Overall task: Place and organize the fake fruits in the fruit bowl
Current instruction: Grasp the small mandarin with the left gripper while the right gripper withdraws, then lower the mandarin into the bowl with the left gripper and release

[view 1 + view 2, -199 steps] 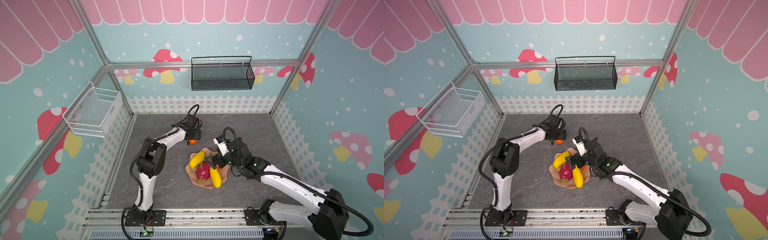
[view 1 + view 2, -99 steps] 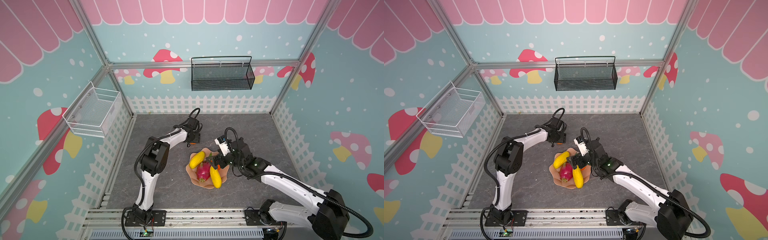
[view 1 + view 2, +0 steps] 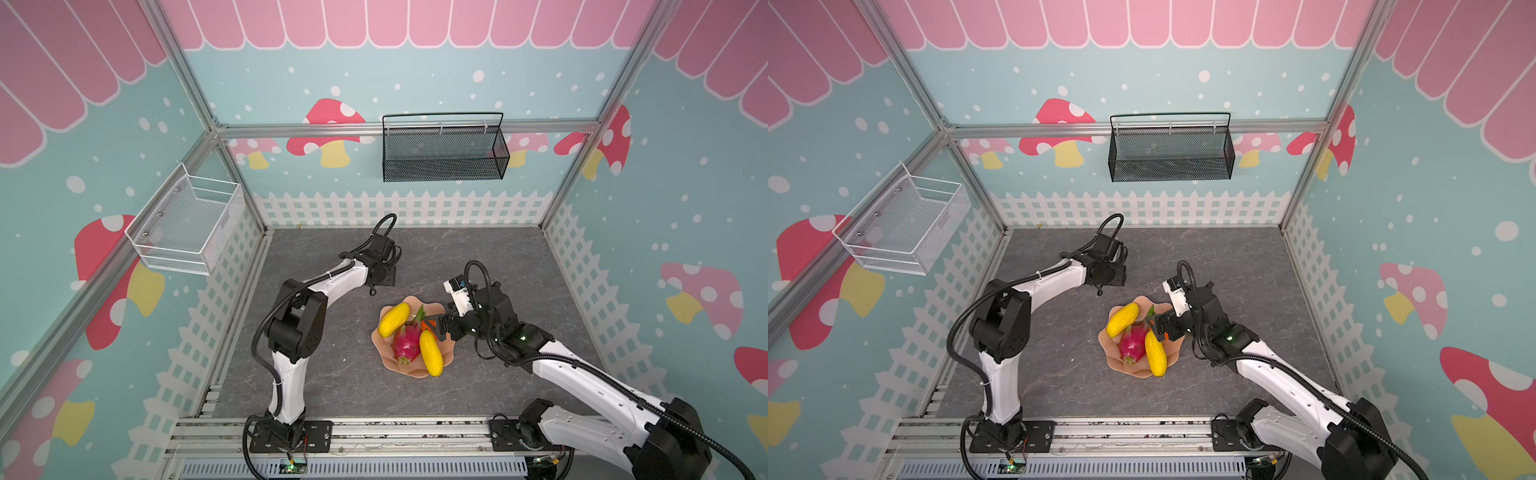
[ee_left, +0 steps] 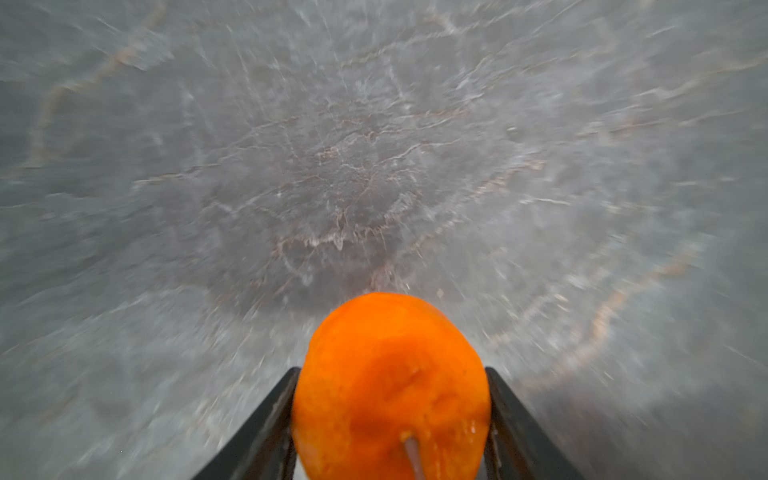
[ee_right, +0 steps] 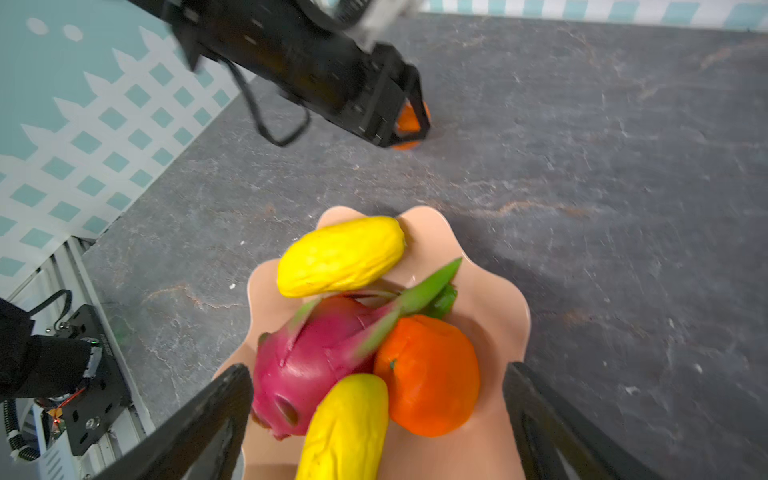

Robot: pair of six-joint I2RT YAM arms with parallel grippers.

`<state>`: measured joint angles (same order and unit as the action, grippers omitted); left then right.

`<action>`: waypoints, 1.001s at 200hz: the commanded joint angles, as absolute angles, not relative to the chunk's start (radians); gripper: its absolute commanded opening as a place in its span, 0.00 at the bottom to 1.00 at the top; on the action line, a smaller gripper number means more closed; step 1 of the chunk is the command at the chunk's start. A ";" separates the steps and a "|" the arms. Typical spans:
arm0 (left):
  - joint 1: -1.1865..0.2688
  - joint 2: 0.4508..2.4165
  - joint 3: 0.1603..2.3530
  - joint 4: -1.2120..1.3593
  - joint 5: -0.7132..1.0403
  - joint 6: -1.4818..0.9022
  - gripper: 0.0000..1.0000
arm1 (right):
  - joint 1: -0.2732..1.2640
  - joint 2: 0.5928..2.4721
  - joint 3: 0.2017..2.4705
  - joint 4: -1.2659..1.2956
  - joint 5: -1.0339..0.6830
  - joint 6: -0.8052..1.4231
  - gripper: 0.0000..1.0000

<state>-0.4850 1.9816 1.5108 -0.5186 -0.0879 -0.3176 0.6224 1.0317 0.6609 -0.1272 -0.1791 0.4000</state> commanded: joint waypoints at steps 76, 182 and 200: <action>-0.724 1.798 1.393 -0.502 -0.081 -0.271 0.62 | 0.600 0.892 0.561 -0.172 -0.218 0.457 0.98; -0.822 1.900 1.453 -0.575 -0.146 -0.245 0.64 | 0.601 0.807 0.557 -0.217 -0.193 0.460 0.98; -0.826 1.907 1.454 -0.580 -0.148 -0.245 0.66 | 0.600 0.811 0.561 -0.218 -0.192 0.457 0.98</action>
<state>-0.8158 1.8942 1.4235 -0.5507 -0.1223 -0.2611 0.6029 0.8200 0.5678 -0.2070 -0.2008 0.4538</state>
